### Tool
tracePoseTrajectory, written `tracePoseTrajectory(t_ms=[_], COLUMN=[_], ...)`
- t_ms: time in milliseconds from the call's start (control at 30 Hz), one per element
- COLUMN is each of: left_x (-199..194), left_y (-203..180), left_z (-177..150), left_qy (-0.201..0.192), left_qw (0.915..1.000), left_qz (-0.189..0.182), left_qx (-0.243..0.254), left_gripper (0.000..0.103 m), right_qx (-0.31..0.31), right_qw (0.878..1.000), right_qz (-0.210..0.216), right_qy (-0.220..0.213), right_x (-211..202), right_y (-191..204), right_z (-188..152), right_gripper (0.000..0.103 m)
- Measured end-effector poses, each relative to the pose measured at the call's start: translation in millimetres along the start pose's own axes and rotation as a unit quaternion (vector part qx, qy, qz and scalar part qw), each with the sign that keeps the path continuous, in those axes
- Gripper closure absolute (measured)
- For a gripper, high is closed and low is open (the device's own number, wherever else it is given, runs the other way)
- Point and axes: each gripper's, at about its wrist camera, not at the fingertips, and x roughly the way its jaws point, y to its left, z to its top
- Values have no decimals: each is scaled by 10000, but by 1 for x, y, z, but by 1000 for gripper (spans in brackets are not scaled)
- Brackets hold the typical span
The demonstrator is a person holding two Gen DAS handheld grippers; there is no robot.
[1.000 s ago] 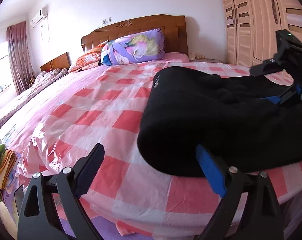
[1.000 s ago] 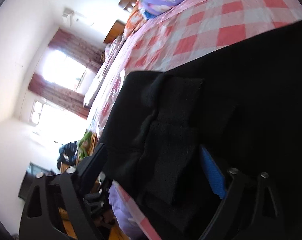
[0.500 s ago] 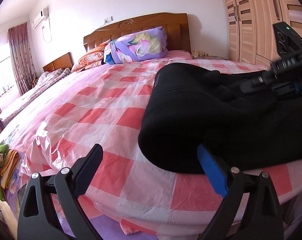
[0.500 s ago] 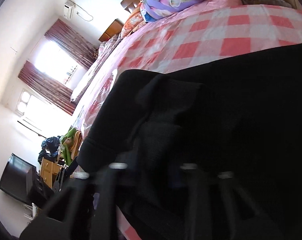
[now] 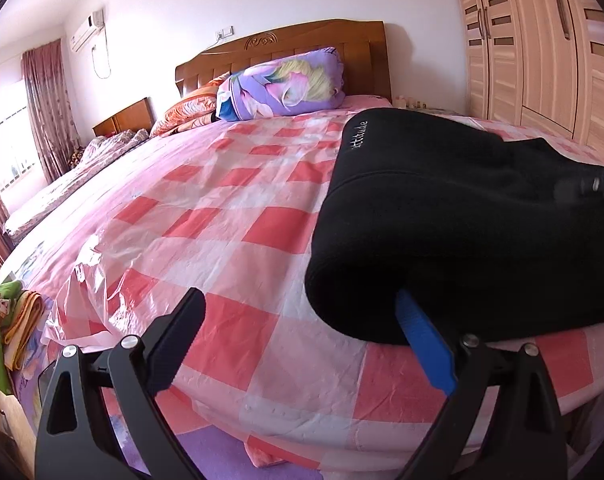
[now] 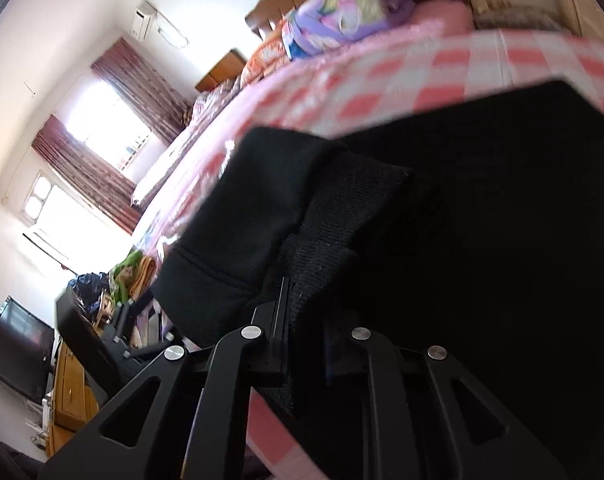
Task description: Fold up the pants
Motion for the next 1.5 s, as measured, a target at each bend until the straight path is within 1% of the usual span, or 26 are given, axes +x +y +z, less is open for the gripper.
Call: tracePoseTrajectory(t_ms=[67,100,167,200,267,300,333,400,467,600,667,733,767,867,933,967,1000,1033,1100,1133,1200,1267,1367,1400,1433,1500], left_x=[-3,-6,-17,-24,-29,-30,-29,-27,-23,-21,-22,-23,-23,-19,-17,-16,-15,-14,-11,-10,-10,-10,-7,-6,-5,-4], left_y=[-1,-1,0,1,1,1,1,1,1,-5,-10,-14,-15,-15,-12,-11,-10,-8,-4,-3,-2,-1,2,3,4,6], left_z=[2,3,8,11,15,16,16,14,12,9,9,10,11,10,7,6,6,4,3,2,1,1,0,-1,-1,-2], left_qy=[-40,-92,-296,-422,-505,-512,-511,-466,-393,-332,-367,-404,-406,-364,-319,-301,-291,-271,-226,-201,-195,-205,-161,-133,-118,-95], left_qw=[10000,9999,9995,9991,9987,9987,9986,9989,9992,9994,9991,9988,9988,9990,9992,9993,9994,9995,9997,9997,9997,9997,9999,9999,9999,9999], left_qz=[57,70,-13,-82,-63,-39,-23,-21,-31,-110,-123,-126,-125,-136,-134,-110,-98,-95,-111,-116,-110,-80,-60,-50,-40,-21], left_qx=[61,79,71,52,63,74,90,79,43,53,144,225,246,228,193,184,175,145,72,36,24,44,12,-13,-28,-39], left_gripper=[7,7,7,7,6,4,4,4,4,4,4,4,4,4,4,4,4,4,4,4,4,4,4,4,4,4], right_qx=[136,196,239,278,374,419,439,558,740,807,644,503,443,308,229,236,319,438,520,492,397,334,276,237,236,319], right_qw=[9998,9996,9994,9991,9981,9973,9971,9968,9960,9958,9969,9964,9964,9964,9970,9971,9972,9967,9958,9961,9971,9975,9984,9991,9992,9989], right_qz=[113,180,220,314,469,518,518,455,453,425,415,601,616,536,481,493,530,574,609,543,484,437,363,291,284,329], right_qy=[-3,33,95,74,-151,-307,-334,-335,-215,77,161,328,382,584,564,526,430,375,436,495,443,438,328,216,133,6], right_x=[2,2,-1,-6,-20,-31,-36,-49,-53,-41,-32,-20,-16,3,8,7,7,7,14,22,24,28,28,25,21,17], right_y=[-5,-6,-8,-9,-12,-15,-16,-21,-29,-32,-23,-11,-6,4,8,7,6,3,2,4,8,11,14,14,13,12], right_z=[-1,0,0,0,0,-1,-2,-7,-14,-23,-22,-19,-19,-14,-12,-11,-8,-5,-2,-1,-2,-1,1,1,1,4], right_gripper=[83,77,59,35,8,8,8,8,8,8,8,8,9,9,9,12,21,26,30,33,33,37,53,72,75,77])
